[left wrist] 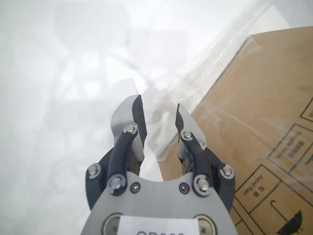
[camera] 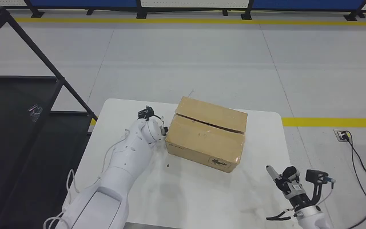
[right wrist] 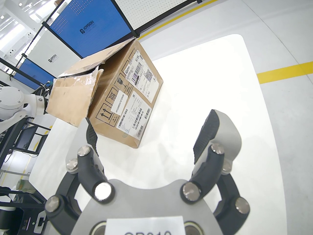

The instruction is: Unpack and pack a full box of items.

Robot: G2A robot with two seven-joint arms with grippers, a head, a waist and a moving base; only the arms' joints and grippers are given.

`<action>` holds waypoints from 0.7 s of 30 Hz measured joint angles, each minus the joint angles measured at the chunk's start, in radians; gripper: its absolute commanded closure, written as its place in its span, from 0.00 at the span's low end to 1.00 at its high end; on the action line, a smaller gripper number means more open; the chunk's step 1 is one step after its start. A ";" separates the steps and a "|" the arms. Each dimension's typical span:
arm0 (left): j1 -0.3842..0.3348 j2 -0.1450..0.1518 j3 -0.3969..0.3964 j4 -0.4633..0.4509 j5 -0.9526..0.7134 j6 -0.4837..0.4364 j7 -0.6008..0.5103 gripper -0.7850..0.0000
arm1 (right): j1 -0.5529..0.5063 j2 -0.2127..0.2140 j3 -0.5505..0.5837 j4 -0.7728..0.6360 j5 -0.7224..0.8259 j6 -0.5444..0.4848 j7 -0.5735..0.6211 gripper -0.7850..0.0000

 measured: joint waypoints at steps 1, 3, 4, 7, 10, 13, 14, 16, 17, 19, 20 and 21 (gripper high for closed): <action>0.001 -0.001 0.001 0.001 0.002 0.000 0.001 0.62 | -0.002 0.000 0.002 0.001 0.002 -0.001 -0.001 0.00; 0.001 -0.003 0.003 0.004 0.006 -0.002 0.006 0.65 | -0.005 0.001 0.006 0.003 0.004 -0.004 -0.005 0.00; 0.001 -0.003 0.003 0.006 0.006 -0.001 0.010 0.68 | -0.007 0.002 0.008 0.004 0.005 -0.006 -0.007 0.00; -0.002 -0.002 -0.004 0.013 -0.005 0.001 0.017 0.75 | -0.014 0.003 0.014 0.005 0.008 -0.009 -0.012 0.00; -0.005 -0.001 -0.009 0.018 -0.012 -0.006 0.018 0.80 | -0.027 0.005 0.024 0.004 0.011 -0.011 -0.023 0.00; -0.007 -0.001 -0.010 0.020 -0.012 -0.011 0.016 0.87 | -0.046 0.005 0.036 -0.002 0.015 -0.012 -0.034 0.00; -0.008 -0.001 -0.010 0.020 -0.012 -0.012 0.015 0.91 | -0.050 0.006 0.038 -0.003 0.017 -0.012 -0.037 0.00; -0.008 -0.001 -0.010 0.021 -0.010 -0.014 0.014 1.00 | -0.055 0.006 0.041 -0.003 0.018 -0.012 -0.040 0.00; -0.008 -0.001 -0.010 0.021 -0.010 -0.014 0.014 1.00 | -0.055 0.006 0.041 -0.003 0.018 -0.012 -0.040 0.00; -0.008 -0.001 -0.010 0.021 -0.010 -0.014 0.014 1.00 | -0.055 0.006 0.041 -0.003 0.018 -0.012 -0.040 0.00; -0.008 -0.001 -0.010 0.021 -0.010 -0.014 0.014 1.00 | -0.055 0.006 0.041 -0.003 0.018 -0.012 -0.040 0.00; -0.008 -0.001 -0.009 0.021 -0.010 -0.015 0.014 1.00 | -0.055 0.006 0.042 -0.003 0.019 -0.011 -0.040 0.00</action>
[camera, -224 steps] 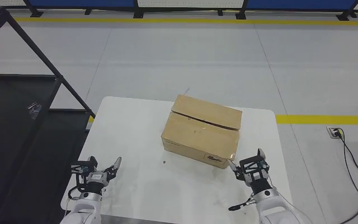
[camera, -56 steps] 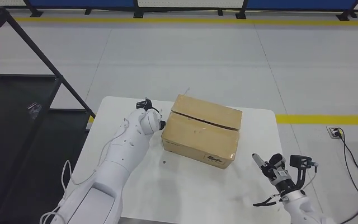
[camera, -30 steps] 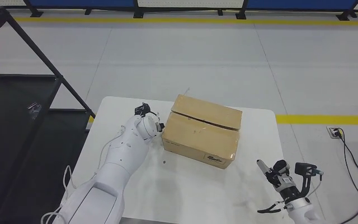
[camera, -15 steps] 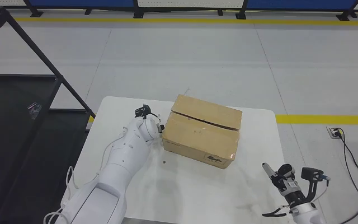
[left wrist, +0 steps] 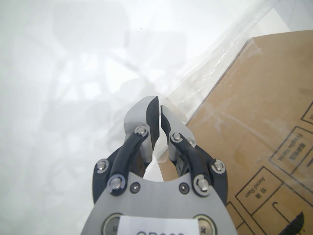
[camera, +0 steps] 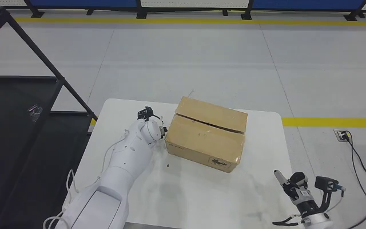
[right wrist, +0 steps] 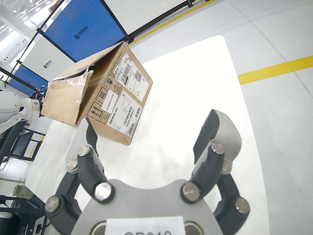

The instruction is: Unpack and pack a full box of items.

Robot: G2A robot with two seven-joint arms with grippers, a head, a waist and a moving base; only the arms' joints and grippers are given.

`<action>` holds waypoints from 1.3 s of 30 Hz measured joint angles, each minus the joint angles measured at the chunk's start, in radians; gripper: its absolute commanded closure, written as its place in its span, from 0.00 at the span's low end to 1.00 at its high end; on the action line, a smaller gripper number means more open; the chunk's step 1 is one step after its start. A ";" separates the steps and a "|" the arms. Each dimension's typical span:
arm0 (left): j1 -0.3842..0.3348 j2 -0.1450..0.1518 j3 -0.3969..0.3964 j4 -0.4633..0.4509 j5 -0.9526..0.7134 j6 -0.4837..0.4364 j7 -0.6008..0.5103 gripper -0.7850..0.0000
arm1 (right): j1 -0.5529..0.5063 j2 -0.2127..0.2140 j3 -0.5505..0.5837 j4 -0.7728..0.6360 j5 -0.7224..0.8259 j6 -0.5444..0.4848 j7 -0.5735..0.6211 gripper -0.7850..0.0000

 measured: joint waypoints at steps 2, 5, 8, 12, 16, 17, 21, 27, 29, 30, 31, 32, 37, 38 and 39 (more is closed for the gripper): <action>0.004 -0.001 0.005 0.001 0.010 -0.010 -0.003 1.00 | -0.007 0.000 0.006 0.005 0.005 0.000 -0.007 0.00; 0.003 0.003 0.003 -0.003 0.011 -0.040 0.010 1.00 | -0.006 0.001 0.006 0.010 0.008 -0.006 -0.008 0.00; -0.003 0.012 -0.003 -0.005 0.013 -0.061 0.041 1.00 | 0.015 0.002 -0.006 0.017 0.010 -0.005 0.005 0.00; -0.008 0.026 -0.016 -0.012 0.008 -0.069 0.079 1.00 | 0.048 0.003 -0.028 0.018 0.015 0.004 0.016 0.00; -0.008 0.041 -0.027 -0.026 0.007 -0.078 0.101 1.00 | 0.071 0.003 -0.042 0.016 0.031 0.014 0.013 0.00; -0.007 0.044 -0.028 -0.031 0.009 -0.079 0.106 1.00 | 0.075 0.002 -0.045 0.016 0.036 0.018 0.010 0.00; 0.004 0.058 -0.020 -0.061 0.049 -0.094 0.110 1.00 | 0.084 -0.001 -0.055 0.011 0.065 0.040 -0.031 0.00; 0.043 0.076 0.015 -0.132 0.160 -0.095 0.104 1.00 | 0.067 -0.006 -0.070 -0.009 0.058 0.055 -0.099 0.00; 0.059 0.085 0.016 -0.160 0.183 -0.102 0.105 1.00 | 0.056 -0.007 -0.072 -0.018 0.047 0.065 -0.119 0.00; 0.071 0.093 0.011 -0.179 0.192 -0.101 0.110 1.00 | 0.047 -0.007 -0.073 -0.025 0.038 0.079 -0.128 0.00; 0.080 0.100 0.004 -0.195 0.194 -0.094 0.118 1.00 | 0.042 -0.008 -0.074 -0.030 0.032 0.093 -0.131 0.00; 0.090 0.107 -0.006 -0.212 0.192 -0.085 0.127 1.00 | 0.038 -0.009 -0.077 -0.036 0.028 0.109 -0.132 0.00; 0.163 0.158 -0.090 -0.340 0.175 -0.019 0.150 1.00 | 0.067 -0.017 -0.114 -0.035 0.044 0.230 -0.129 0.00; 0.181 0.167 -0.103 -0.370 0.179 -0.008 0.147 1.00 | 0.078 -0.018 -0.123 -0.029 0.049 0.247 -0.125 0.00; 0.207 0.178 -0.120 -0.414 0.187 0.003 0.137 1.00 | 0.095 -0.020 -0.136 -0.020 0.052 0.267 -0.119 0.00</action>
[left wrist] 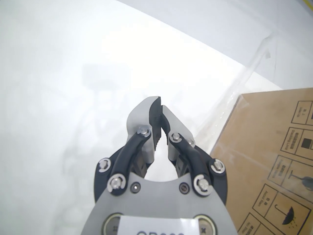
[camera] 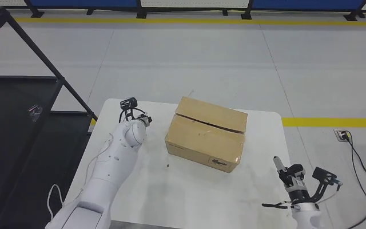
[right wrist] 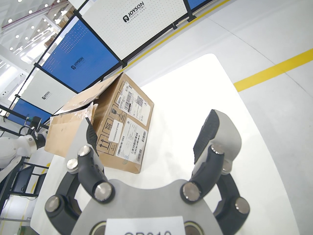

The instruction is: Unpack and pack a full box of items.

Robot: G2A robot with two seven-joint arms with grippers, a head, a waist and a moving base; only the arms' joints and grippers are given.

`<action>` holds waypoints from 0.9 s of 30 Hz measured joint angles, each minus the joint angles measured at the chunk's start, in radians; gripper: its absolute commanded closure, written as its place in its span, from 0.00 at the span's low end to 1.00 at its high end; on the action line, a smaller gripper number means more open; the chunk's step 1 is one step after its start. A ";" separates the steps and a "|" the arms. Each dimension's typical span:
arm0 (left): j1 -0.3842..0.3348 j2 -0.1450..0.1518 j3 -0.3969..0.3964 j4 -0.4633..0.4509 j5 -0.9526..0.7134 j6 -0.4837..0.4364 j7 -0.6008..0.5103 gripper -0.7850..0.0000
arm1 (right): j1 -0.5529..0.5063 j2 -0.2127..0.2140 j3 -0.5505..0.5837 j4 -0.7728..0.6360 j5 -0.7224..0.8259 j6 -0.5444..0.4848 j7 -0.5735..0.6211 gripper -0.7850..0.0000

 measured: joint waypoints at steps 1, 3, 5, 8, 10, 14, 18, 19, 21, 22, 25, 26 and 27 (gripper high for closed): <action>0.021 0.008 -0.011 -0.037 0.009 0.007 -0.010 1.00 | 0.013 -0.001 -0.011 0.008 -0.001 0.015 0.002 0.00; 0.077 0.028 -0.033 -0.133 0.042 0.015 -0.038 1.00 | 0.044 -0.005 -0.037 0.025 -0.002 0.054 -0.005 0.00; 0.133 0.045 -0.051 -0.226 0.079 0.019 -0.064 1.00 | 0.073 -0.009 -0.057 0.040 0.009 0.082 -0.011 0.00; 0.235 0.072 -0.082 -0.394 0.148 0.011 -0.123 1.00 | 0.120 -0.016 -0.085 0.063 0.031 0.129 -0.027 0.00; 0.305 0.089 -0.104 -0.507 0.200 -0.007 -0.179 1.00 | 0.147 -0.019 -0.104 0.077 0.028 0.152 -0.025 0.00; 0.369 0.105 -0.112 -0.626 0.259 -0.048 -0.315 0.12 | 0.162 -0.016 -0.122 0.081 -0.052 0.142 0.014 0.00; 0.367 0.104 -0.112 -0.614 0.256 -0.046 -0.287 0.12 | 0.161 -0.016 -0.121 0.080 -0.026 0.143 0.011 0.00; 0.367 0.104 -0.112 -0.614 0.256 -0.046 -0.287 0.12 | 0.161 -0.016 -0.121 0.080 -0.026 0.143 0.011 0.00; 0.367 0.104 -0.112 -0.614 0.256 -0.046 -0.288 0.00 | 0.161 -0.016 -0.121 0.080 -0.027 0.143 0.011 0.00; 0.367 0.104 -0.111 -0.614 0.256 -0.046 -0.288 0.00 | 0.161 -0.016 -0.121 0.080 -0.027 0.143 0.011 0.00; 0.372 0.103 -0.095 -0.611 0.277 -0.077 -0.250 0.00 | 0.176 -0.019 -0.136 0.091 -0.013 0.150 0.016 0.00; 0.370 0.103 -0.093 -0.606 0.278 -0.094 -0.234 0.00 | 0.185 -0.021 -0.142 0.096 0.000 0.159 0.019 0.00; 0.366 0.104 -0.095 -0.595 0.276 -0.119 -0.213 0.00 | 0.196 -0.023 -0.150 0.104 0.012 0.172 0.021 0.00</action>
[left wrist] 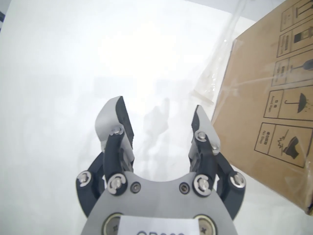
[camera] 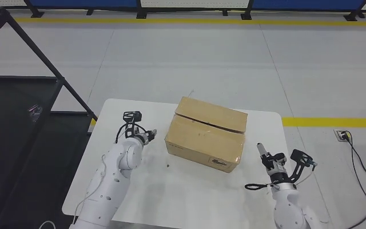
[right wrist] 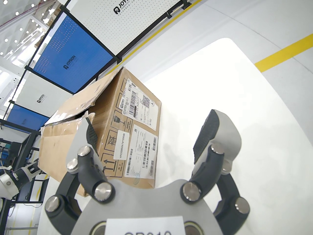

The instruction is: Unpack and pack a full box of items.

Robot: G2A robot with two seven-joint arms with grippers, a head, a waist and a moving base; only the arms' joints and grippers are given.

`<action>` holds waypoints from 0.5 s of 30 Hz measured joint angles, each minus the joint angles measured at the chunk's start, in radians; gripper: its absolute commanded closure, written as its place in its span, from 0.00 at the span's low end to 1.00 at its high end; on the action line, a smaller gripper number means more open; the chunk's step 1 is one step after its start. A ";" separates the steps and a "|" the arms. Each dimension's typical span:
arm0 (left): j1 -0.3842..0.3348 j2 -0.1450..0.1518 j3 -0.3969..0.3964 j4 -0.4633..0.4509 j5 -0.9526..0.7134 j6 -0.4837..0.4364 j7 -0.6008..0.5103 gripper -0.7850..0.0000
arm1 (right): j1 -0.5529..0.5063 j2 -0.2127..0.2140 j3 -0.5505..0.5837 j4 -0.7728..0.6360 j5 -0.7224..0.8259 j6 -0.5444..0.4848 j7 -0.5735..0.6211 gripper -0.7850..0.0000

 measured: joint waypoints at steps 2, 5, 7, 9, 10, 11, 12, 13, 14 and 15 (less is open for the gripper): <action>-0.006 0.002 -0.010 0.019 -0.002 -0.033 0.035 0.00 | 0.017 -0.003 -0.013 0.011 0.008 0.019 0.003 0.00; -0.010 0.009 -0.027 0.053 0.025 -0.078 0.098 0.00 | 0.051 -0.006 -0.029 0.038 0.029 0.028 0.024 0.00; -0.011 0.016 -0.038 0.074 0.063 -0.096 0.137 0.00 | 0.084 -0.007 -0.034 0.068 0.056 0.015 0.061 0.00; -0.006 0.021 -0.058 0.081 0.073 -0.126 0.161 0.00 | 0.121 -0.007 -0.033 0.105 0.084 0.004 0.100 0.00; -0.003 0.025 -0.073 0.078 0.058 -0.150 0.166 0.00 | 0.134 -0.007 -0.031 0.119 0.099 -0.006 0.114 0.00; 0.002 0.030 -0.089 0.073 0.047 -0.171 0.172 0.00 | 0.143 -0.007 -0.026 0.131 0.112 -0.020 0.125 0.00; 0.012 0.036 -0.111 0.063 0.047 -0.189 0.178 0.00 | 0.147 -0.004 -0.018 0.141 0.114 -0.041 0.135 0.00; 0.021 0.041 -0.126 0.053 0.052 -0.198 0.180 0.00 | 0.146 -0.002 -0.013 0.144 0.101 -0.057 0.141 0.00; 0.030 0.045 -0.139 0.041 0.056 -0.207 0.178 0.00 | 0.143 0.000 -0.010 0.145 0.084 -0.067 0.144 0.00; 0.043 0.051 -0.154 0.024 0.059 -0.227 0.172 0.00 | 0.142 0.000 -0.010 0.144 0.075 -0.070 0.145 0.00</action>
